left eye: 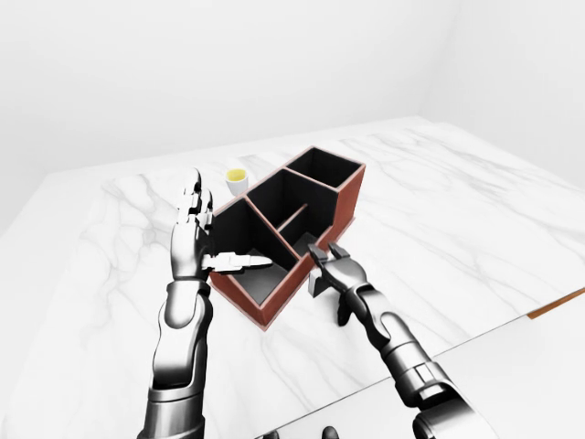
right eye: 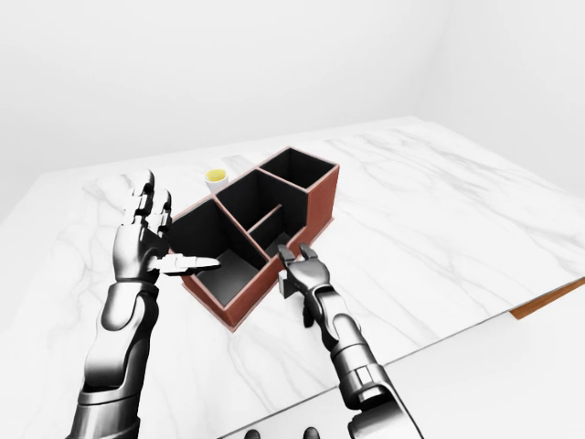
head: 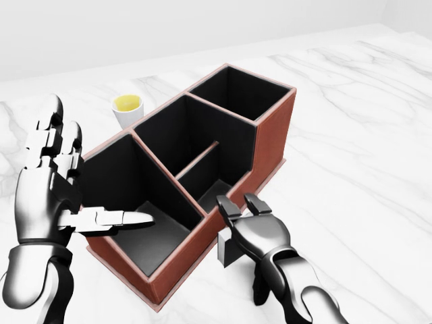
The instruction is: Pick up the book and place it in the left compartment of the caddy.
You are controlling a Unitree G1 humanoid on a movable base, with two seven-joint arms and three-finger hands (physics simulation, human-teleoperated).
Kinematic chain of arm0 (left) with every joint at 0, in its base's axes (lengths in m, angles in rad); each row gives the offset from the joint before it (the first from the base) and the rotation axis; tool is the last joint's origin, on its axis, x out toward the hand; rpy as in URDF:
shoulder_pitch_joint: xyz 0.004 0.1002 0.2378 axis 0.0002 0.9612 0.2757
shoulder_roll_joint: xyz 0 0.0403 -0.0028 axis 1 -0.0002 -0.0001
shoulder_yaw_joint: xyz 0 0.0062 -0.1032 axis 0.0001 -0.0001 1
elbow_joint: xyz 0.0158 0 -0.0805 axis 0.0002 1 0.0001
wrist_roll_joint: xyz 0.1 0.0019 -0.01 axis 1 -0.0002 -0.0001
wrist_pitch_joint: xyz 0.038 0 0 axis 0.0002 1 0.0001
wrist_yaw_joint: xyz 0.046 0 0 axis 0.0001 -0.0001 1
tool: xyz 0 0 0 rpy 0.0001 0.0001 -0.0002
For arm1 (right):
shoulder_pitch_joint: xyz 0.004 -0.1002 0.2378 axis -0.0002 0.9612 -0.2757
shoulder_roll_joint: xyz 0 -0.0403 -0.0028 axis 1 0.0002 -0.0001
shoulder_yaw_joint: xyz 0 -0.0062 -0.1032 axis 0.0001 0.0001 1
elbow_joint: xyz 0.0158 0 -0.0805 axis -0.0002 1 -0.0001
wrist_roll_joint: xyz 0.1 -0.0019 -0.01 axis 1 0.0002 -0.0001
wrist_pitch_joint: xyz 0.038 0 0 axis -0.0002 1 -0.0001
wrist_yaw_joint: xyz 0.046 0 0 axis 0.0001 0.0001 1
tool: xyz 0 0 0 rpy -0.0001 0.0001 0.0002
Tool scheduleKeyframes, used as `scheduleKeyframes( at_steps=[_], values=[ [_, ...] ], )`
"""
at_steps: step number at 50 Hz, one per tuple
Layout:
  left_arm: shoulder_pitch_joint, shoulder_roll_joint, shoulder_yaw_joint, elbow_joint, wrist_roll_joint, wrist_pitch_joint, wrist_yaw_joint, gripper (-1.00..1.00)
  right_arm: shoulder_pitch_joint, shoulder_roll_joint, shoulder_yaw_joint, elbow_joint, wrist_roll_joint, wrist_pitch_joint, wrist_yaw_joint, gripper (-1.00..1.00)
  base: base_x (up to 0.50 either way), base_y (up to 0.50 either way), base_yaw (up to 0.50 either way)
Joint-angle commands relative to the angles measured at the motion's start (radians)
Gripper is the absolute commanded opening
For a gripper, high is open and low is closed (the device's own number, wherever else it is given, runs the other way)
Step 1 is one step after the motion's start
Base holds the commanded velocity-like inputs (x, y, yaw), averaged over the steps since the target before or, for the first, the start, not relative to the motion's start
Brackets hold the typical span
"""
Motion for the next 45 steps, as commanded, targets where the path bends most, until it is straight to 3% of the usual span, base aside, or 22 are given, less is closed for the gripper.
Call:
scheduleKeyframes(
  at_steps=[1,18,19,20,21,22,23,38,45],
  values=[
    [0.000,0.000,-0.001,0.000,0.001,0.000,0.001,1.00,0.000,0.001,0.005,0.030,-0.012,0.000,-0.007,1.00,0.00,0.00,0.00],
    [0.001,-0.002,-0.001,0.003,0.001,0.000,0.003,1.00,-0.029,0.011,0.010,0.107,-0.018,0.000,-0.010,1.00,0.00,0.00,0.00],
    [0.000,-0.002,-0.001,0.002,0.001,0.000,0.003,1.00,-0.042,0.015,0.011,0.122,-0.018,0.000,-0.012,0.75,0.00,0.00,0.00],
    [0.000,-0.002,-0.001,0.001,0.001,0.000,0.003,1.00,-0.049,0.017,0.012,0.131,-0.017,0.000,-0.014,0.20,0.00,0.00,0.00],
    [0.000,-0.002,-0.002,0.000,0.001,0.000,0.003,1.00,-0.055,0.018,0.011,0.139,-0.015,0.000,-0.013,-0.55,0.00,0.00,0.00],
    [0.001,-0.002,-0.002,0.000,0.001,0.000,0.003,1.00,-0.058,0.018,0.012,0.145,-0.015,0.000,-0.012,-0.84,0.00,0.00,0.00],
    [0.001,-0.001,-0.002,0.000,0.001,0.000,0.003,1.00,-0.059,0.018,0.012,0.147,-0.014,0.000,-0.010,-1.00,0.00,0.00,0.00],
    [0.000,-0.001,0.000,-0.001,0.000,0.000,0.003,1.00,-0.091,0.024,0.013,0.187,-0.010,0.000,-0.023,-1.00,0.00,0.00,0.00],
    [-0.001,0.002,0.003,-0.005,-0.002,0.000,0.003,1.00,-0.040,0.016,0.012,0.119,-0.005,0.000,-0.005,-1.00,0.00,0.00,0.00]
  ],
)
